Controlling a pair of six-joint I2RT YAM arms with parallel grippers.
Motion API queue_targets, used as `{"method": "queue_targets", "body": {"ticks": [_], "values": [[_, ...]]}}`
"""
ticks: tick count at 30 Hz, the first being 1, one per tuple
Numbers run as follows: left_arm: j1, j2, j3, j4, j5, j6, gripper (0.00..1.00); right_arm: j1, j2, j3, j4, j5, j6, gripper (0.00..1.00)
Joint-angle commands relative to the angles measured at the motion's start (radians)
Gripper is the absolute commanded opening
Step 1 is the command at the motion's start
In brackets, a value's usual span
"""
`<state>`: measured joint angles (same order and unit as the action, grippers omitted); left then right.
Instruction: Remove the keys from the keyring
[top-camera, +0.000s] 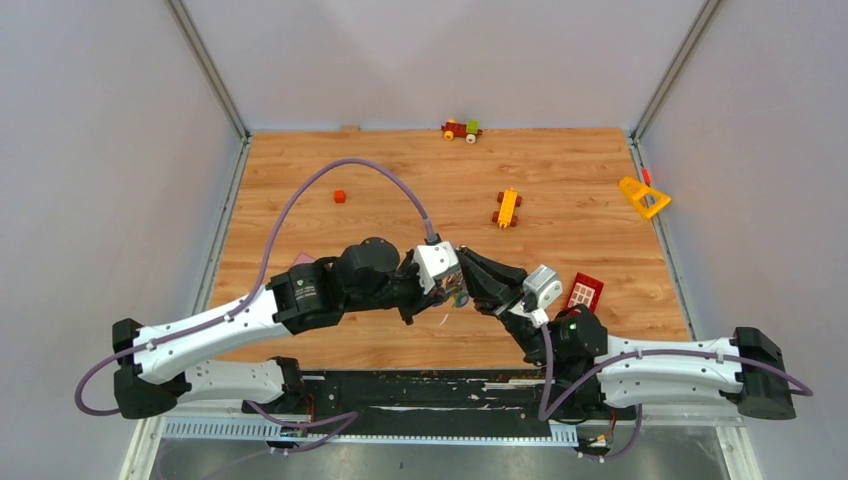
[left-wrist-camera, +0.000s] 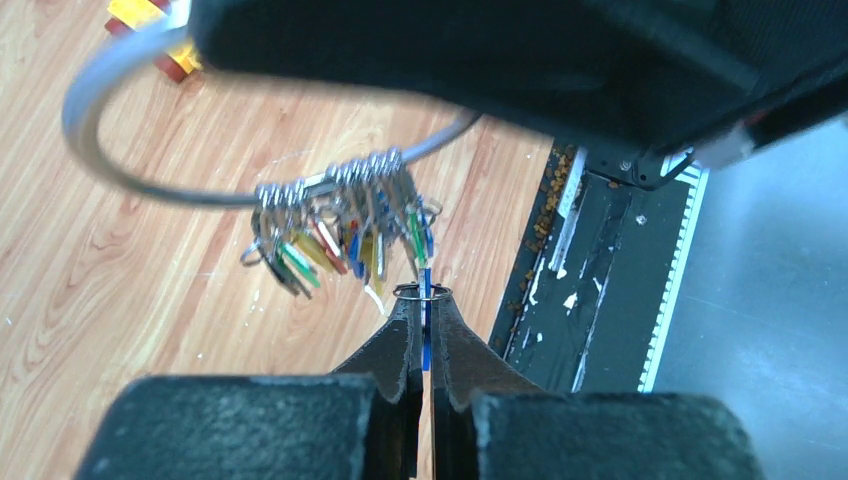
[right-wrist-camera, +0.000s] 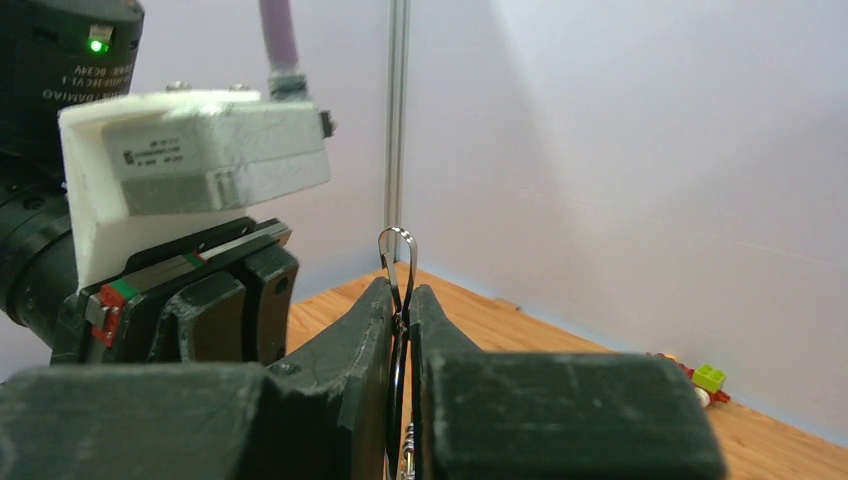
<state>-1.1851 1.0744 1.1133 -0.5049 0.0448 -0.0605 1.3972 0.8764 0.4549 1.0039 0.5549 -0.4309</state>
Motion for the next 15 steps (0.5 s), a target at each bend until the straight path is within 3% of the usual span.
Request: {"method": "queue_targets", "body": {"ticks": [1, 6, 11, 13, 15], "values": [[-0.004, -0.081, -0.057, 0.017, -0.032, -0.042, 0.0, -0.004, -0.107, 0.043, -0.05, 0.005, -0.032, 0.0], [-0.003, -0.232, -0.219, 0.084, -0.169, -0.112, 0.0, -0.005, -0.22, 0.114, -0.382, 0.033, 0.017, 0.0], [-0.004, -0.28, -0.398, 0.191, -0.292, -0.285, 0.01, -0.004, -0.271, 0.253, -0.818, -0.008, 0.144, 0.0], [-0.004, -0.265, -0.46, 0.224, -0.366, -0.368, 0.07, -0.005, -0.278, 0.299, -0.947, -0.02, 0.204, 0.0], [-0.003, -0.246, -0.516, 0.266, -0.416, -0.416, 0.21, -0.005, -0.288, 0.322, -1.034, -0.032, 0.25, 0.0]]}}
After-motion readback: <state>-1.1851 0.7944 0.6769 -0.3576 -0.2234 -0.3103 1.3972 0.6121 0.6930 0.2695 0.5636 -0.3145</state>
